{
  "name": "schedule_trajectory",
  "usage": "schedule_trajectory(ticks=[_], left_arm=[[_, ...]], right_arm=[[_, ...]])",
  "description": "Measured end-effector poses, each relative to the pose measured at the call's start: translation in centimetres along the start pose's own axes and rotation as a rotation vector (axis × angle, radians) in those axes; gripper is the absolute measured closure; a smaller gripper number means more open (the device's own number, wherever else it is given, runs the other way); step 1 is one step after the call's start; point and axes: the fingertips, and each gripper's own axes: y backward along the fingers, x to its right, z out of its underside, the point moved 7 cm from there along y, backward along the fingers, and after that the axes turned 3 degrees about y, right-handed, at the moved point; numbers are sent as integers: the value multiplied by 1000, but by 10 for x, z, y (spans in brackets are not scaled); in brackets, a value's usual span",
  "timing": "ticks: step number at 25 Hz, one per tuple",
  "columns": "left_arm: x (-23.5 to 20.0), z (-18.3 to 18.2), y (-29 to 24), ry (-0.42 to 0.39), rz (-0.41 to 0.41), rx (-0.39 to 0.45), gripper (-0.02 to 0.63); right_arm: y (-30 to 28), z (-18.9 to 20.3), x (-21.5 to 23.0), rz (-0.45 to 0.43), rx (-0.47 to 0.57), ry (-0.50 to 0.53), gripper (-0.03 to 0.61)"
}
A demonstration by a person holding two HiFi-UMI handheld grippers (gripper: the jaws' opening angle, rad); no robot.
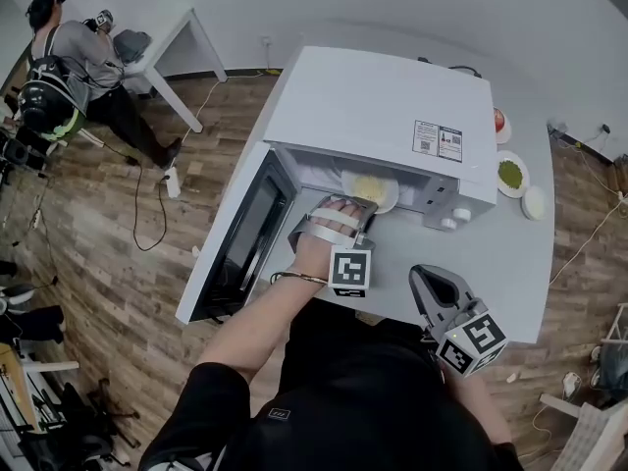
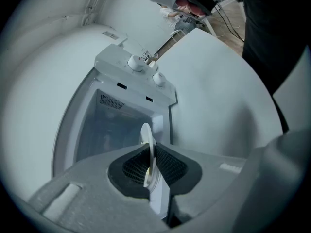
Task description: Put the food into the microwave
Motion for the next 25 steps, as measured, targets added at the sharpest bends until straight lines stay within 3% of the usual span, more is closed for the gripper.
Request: schedule_trajectory(ticks=[6,19,25], left_arm=[[-3,3,-22,-22,25,-8,578],[-11,27,-70,5,209,-45,578],[-16,31,-73,11,248,-82,546]], right_arm=[[-3,-11,13,29,-8,-11,563],[-7,-39,18,54,-88,-62,563],[-14,-43,13,33,-119,-80,563]])
